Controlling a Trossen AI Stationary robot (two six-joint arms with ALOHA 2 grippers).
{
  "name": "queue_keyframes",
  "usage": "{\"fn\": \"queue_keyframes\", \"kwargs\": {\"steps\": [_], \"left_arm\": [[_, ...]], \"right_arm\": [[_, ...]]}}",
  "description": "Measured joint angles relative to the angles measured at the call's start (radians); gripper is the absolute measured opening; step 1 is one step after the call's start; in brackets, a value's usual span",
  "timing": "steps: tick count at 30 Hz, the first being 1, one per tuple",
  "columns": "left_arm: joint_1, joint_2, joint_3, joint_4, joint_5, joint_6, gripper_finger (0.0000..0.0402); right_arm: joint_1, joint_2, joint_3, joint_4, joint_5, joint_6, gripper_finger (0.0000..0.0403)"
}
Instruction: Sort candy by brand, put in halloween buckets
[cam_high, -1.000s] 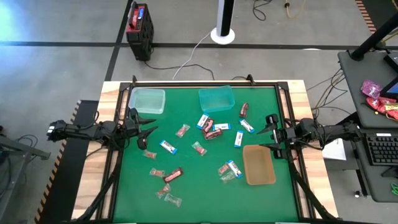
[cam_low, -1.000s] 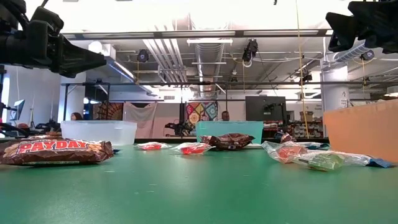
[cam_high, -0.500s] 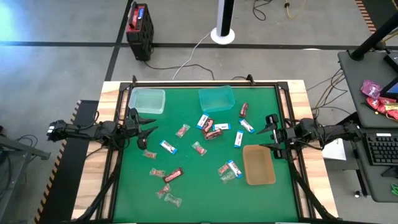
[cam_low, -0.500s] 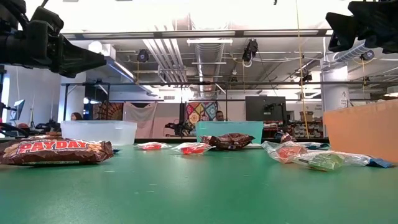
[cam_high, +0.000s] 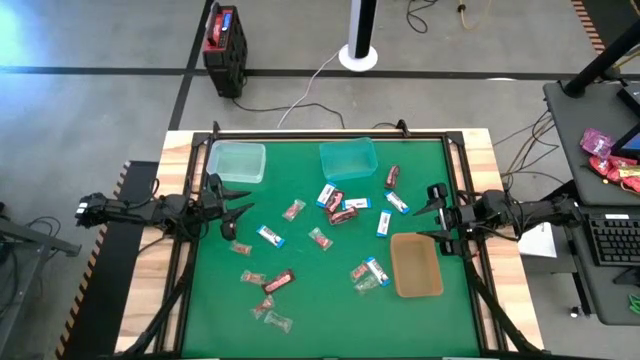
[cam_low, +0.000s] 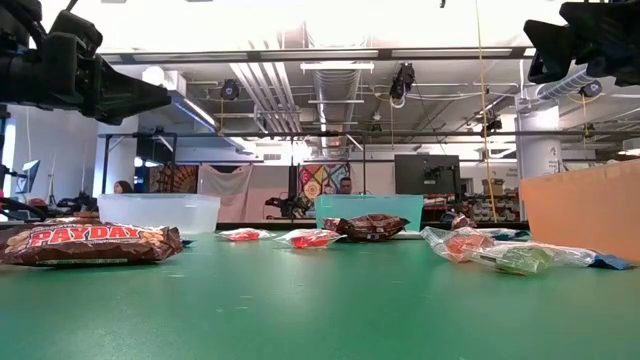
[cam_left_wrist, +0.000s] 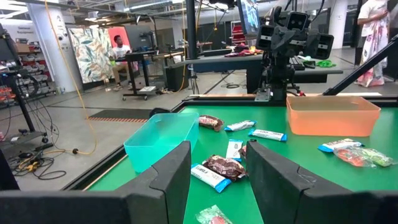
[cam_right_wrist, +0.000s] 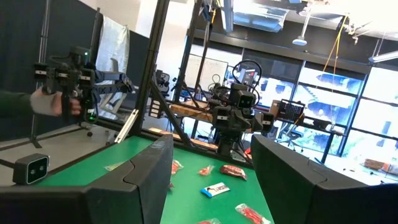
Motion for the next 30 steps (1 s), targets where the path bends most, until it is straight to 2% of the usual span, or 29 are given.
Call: {"fn": "queue_keyframes", "kwargs": {"steps": [2,5,8,11,15,18,25,28,30], "left_arm": [[0.000,0.000,0.000,0.025,0.003,-0.054,0.0139],[-0.001,0.000,0.000,0.105,0.008,-0.271,0.0139],[-0.001,0.001,0.000,0.218,-0.014,-0.397,0.0139],[0.001,0.005,0.001,0.273,-0.082,-0.592,0.0139],[-0.001,0.015,0.001,0.283,-0.081,-0.735,0.0139],[-0.002,0.049,-0.006,0.257,-0.080,-0.908,0.0139],[-0.002,0.186,-0.005,0.253,-0.109,-0.963,0.0139],[-0.002,0.269,-0.006,0.243,-0.106,-1.058,0.0139],[-0.002,0.319,-0.006,0.246,-0.069,-1.123,0.0139]], "right_arm": [[0.000,0.000,0.000,0.000,-0.001,0.029,0.0210],[0.005,0.000,0.000,0.002,-0.023,0.302,0.0210],[-0.002,0.000,0.002,0.014,0.111,0.280,0.0210],[-0.003,0.029,0.024,-0.006,0.237,0.366,0.0210],[-0.002,0.090,0.056,0.005,0.228,0.417,0.0210],[-0.004,0.146,0.064,-0.004,0.239,0.464,0.0210],[-0.005,0.261,0.127,-0.038,0.339,0.533,0.0210],[-0.005,0.310,0.175,-0.081,0.346,0.538,0.0210],[-0.007,0.344,0.212,-0.115,0.369,0.544,0.0210]]}}
